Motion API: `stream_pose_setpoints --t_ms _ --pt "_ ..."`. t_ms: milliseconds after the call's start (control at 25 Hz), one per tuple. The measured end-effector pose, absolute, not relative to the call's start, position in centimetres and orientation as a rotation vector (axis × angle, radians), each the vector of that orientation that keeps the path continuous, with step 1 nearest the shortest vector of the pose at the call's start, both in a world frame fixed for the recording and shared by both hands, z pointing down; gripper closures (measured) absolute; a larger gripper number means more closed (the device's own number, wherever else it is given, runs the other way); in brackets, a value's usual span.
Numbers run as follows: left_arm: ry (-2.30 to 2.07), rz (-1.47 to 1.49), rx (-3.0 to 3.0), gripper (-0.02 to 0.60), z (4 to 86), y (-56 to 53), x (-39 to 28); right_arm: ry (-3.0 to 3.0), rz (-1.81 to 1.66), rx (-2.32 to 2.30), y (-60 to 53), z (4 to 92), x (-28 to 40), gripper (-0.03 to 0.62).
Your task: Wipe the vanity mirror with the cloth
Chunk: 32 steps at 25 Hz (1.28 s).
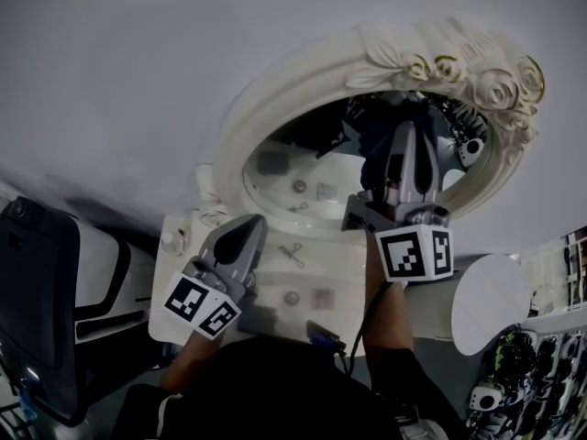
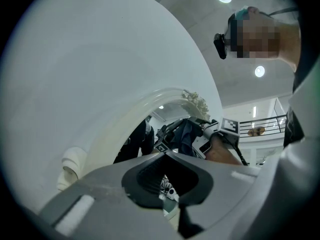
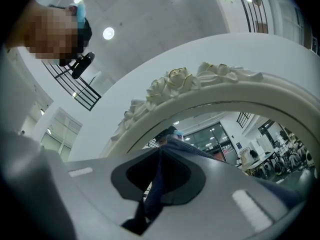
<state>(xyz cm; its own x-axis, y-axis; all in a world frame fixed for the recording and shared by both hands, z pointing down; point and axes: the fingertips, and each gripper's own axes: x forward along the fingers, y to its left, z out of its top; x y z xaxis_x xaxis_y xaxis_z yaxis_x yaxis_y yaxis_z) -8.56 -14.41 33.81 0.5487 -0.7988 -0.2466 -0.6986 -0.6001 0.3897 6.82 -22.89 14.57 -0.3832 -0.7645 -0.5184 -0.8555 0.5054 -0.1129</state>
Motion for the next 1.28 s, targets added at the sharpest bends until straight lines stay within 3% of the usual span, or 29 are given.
stream_pose_setpoints --t_ms 1280 --pt "-1.323 -0.584 2.507 0.577 34.7 -12.9 -15.1 2.251 0.126 -1.162 -22.5 17.1 -4.7 0.569"
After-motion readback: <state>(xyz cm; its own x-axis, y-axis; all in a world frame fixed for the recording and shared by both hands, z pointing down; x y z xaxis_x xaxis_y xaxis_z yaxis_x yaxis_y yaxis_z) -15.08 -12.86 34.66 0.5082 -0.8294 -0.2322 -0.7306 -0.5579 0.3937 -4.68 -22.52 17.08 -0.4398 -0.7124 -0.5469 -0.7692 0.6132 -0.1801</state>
